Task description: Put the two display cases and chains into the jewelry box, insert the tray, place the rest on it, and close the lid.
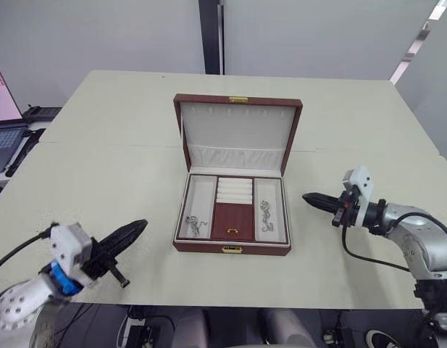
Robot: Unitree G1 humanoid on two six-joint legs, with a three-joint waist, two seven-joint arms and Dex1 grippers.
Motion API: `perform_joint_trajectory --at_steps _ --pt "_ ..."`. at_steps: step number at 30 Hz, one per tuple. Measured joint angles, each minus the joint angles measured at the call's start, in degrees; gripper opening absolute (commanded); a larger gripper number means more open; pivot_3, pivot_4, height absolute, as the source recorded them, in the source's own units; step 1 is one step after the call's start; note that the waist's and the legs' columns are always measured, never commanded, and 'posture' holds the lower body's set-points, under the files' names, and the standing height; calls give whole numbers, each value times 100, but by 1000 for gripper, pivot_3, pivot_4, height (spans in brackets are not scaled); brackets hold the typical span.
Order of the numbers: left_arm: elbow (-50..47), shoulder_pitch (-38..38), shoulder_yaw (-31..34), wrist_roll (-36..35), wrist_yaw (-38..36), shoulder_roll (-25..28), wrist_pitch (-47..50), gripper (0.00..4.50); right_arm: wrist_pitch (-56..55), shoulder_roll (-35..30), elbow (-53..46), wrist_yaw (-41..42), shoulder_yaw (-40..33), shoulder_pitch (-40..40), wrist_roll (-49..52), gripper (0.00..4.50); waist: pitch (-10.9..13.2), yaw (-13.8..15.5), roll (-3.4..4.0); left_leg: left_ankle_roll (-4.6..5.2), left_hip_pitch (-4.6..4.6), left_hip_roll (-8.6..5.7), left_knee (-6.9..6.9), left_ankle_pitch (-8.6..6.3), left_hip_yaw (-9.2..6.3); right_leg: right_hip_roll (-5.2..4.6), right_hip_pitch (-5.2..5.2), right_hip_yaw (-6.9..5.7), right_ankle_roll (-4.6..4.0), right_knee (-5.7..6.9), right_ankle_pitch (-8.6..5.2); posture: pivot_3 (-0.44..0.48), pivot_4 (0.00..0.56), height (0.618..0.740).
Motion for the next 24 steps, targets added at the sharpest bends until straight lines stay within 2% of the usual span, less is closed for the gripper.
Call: perform_joint_trajectory --at_steps 5,12,16,24 --pt "-873 959 63 -144 241 -634 -437 0 -619 6 997 303 200 -627 -317 15 1 1 0 0 1 -3 0 0 7 0 3 9 6 -10 3 0 150 740" --pt "-1790 1637 -327 34 687 -1267 -786 0 -1206 285 2187 514 384 -1570 -565 15 1 -44 0 2 -2 -2 -1 -1 9 4 7 16 9 -40 6 0 150 740" --pt "-1918 1800 -490 268 882 -1430 -1076 0 -1542 514 2843 529 408 -2013 -674 15 2 -71 1 3 -1 -1 -4 -2 7 5 7 14 7 -40 6 0 150 740" --pt "-1921 1935 -615 351 1015 -1398 -1326 0 -2197 909 4081 511 448 -2858 -895 15 3 -156 3 4 -2 -1 -4 -2 10 5 6 16 7 -40 6 0 150 740"
